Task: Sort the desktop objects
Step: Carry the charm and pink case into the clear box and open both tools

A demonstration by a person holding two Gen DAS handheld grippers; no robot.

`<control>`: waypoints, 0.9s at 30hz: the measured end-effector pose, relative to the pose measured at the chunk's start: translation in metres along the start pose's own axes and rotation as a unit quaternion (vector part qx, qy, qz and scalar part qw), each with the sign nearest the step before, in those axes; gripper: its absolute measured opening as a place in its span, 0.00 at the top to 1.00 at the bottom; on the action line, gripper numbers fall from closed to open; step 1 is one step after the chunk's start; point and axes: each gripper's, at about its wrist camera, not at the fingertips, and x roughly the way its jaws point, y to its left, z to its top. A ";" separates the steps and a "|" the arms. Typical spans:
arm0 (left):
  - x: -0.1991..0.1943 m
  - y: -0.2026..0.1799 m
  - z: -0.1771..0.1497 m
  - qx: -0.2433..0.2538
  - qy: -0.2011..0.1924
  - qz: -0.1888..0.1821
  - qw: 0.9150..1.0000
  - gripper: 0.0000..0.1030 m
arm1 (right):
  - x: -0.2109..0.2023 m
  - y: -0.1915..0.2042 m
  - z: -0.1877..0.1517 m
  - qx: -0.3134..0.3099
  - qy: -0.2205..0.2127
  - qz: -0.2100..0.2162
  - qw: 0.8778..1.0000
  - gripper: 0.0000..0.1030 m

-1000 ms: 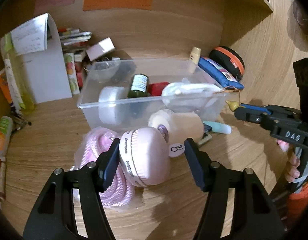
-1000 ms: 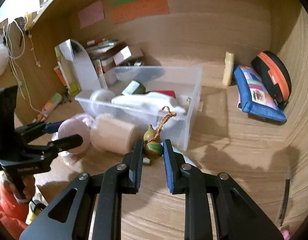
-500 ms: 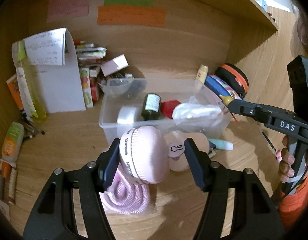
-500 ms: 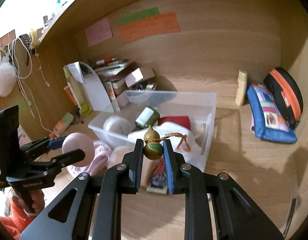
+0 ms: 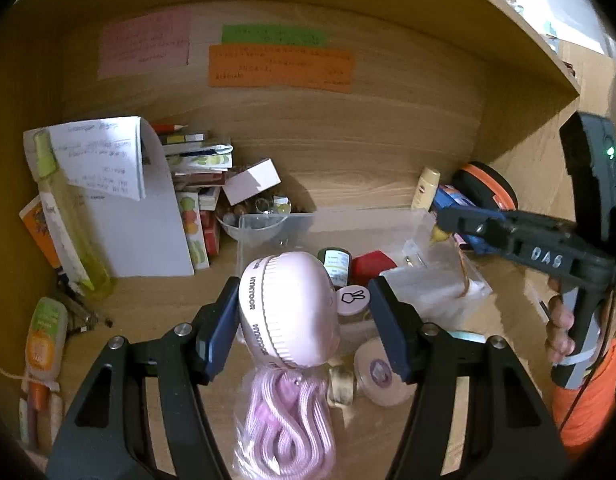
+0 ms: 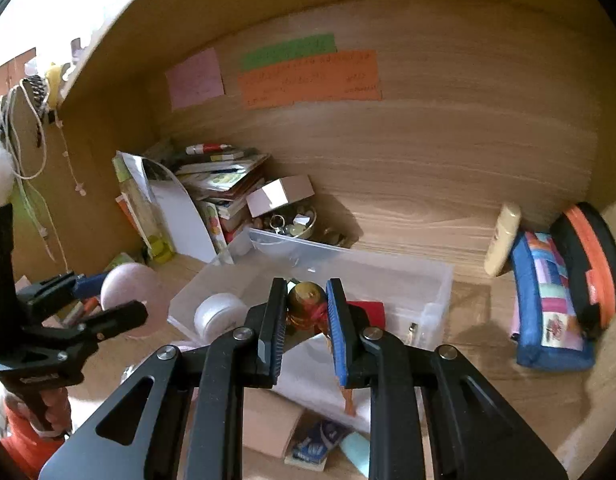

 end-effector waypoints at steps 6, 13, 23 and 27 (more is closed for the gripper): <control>0.027 0.002 0.008 -0.001 0.024 -0.016 1.000 0.39 | 0.030 -0.014 -0.011 0.019 0.036 0.007 0.999 0.83; 0.058 -0.006 0.014 0.009 0.050 -0.030 0.998 0.39 | 0.048 -0.023 -0.022 0.021 0.061 0.008 0.998 0.83; 0.093 -0.023 0.015 0.032 0.086 -0.033 0.995 0.39 | 0.052 -0.028 -0.027 0.012 0.069 -0.010 0.997 0.83; 0.101 -0.025 0.012 0.035 0.093 -0.030 0.995 0.39 | 0.050 -0.024 -0.028 0.003 0.068 -0.022 0.997 0.83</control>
